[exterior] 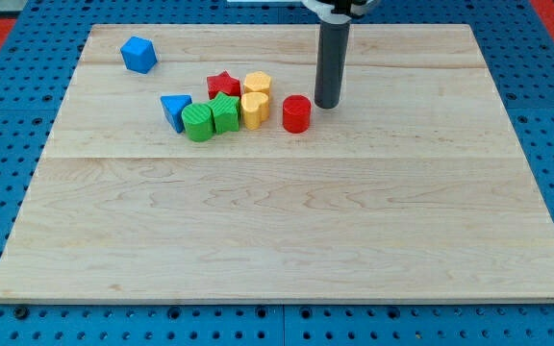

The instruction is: Keep the yellow hexagon right to the green star

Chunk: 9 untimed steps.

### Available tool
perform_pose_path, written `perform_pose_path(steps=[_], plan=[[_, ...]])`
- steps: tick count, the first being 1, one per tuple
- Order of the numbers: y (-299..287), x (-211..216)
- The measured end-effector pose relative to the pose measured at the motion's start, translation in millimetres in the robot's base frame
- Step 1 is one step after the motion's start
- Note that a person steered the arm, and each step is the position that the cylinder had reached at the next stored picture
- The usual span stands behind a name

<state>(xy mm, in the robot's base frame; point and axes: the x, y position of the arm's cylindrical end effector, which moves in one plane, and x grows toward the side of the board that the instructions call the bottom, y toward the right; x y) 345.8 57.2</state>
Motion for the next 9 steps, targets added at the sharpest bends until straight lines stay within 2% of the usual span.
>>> perform_pose_path(steps=[1,2,3,4,6,7,8,9], plan=[[-18,-70],[-67,-65],[-78,2],[-79,43],[-136,26],[-134,-18],[-118,-38],[-187,-39]])
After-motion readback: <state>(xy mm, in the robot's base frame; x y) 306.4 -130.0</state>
